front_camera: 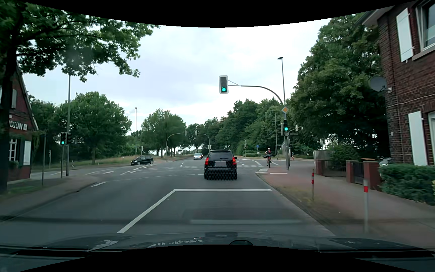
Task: Follow the waypoints while adhering to traffic rules and regulations
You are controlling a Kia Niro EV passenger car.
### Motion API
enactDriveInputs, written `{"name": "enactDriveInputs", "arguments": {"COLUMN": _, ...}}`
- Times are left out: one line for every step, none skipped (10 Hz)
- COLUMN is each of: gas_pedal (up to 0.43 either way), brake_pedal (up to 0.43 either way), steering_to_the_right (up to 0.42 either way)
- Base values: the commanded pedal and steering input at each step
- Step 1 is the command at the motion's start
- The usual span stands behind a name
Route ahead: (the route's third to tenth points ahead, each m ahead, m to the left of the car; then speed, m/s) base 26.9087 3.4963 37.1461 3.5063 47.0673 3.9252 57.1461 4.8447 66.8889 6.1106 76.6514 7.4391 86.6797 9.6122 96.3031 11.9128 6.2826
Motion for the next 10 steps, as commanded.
{"name": "enactDriveInputs", "arguments": {"gas_pedal": 0.000, "brake_pedal": 0.000, "steering_to_the_right": -0.003}}
{"name": "enactDriveInputs", "arguments": {"gas_pedal": 0.000, "brake_pedal": 0.000, "steering_to_the_right": -0.001}}
{"name": "enactDriveInputs", "arguments": {"gas_pedal": 0.000, "brake_pedal": 0.000, "steering_to_the_right": 0.000}}
{"name": "enactDriveInputs", "arguments": {"gas_pedal": 0.039, "brake_pedal": 0.000, "steering_to_the_right": -0.001}}
{"name": "enactDriveInputs", "arguments": {"gas_pedal": 0.067, "brake_pedal": 0.000, "steering_to_the_right": -0.001}}
{"name": "enactDriveInputs", "arguments": {"gas_pedal": 0.098, "brake_pedal": 0.000, "steering_to_the_right": -0.001}}
{"name": "enactDriveInputs", "arguments": {"gas_pedal": 0.138, "brake_pedal": 0.000, "steering_to_the_right": 0.000}}
{"name": "enactDriveInputs", "arguments": {"gas_pedal": 0.138, "brake_pedal": 0.000, "steering_to_the_right": 0.000}}
{"name": "enactDriveInputs", "arguments": {"gas_pedal": 0.138, "brake_pedal": 0.000, "steering_to_the_right": 0.000}}
{"name": "enactDriveInputs", "arguments": {"gas_pedal": 0.150, "brake_pedal": 0.000, "steering_to_the_right": 0.001}}
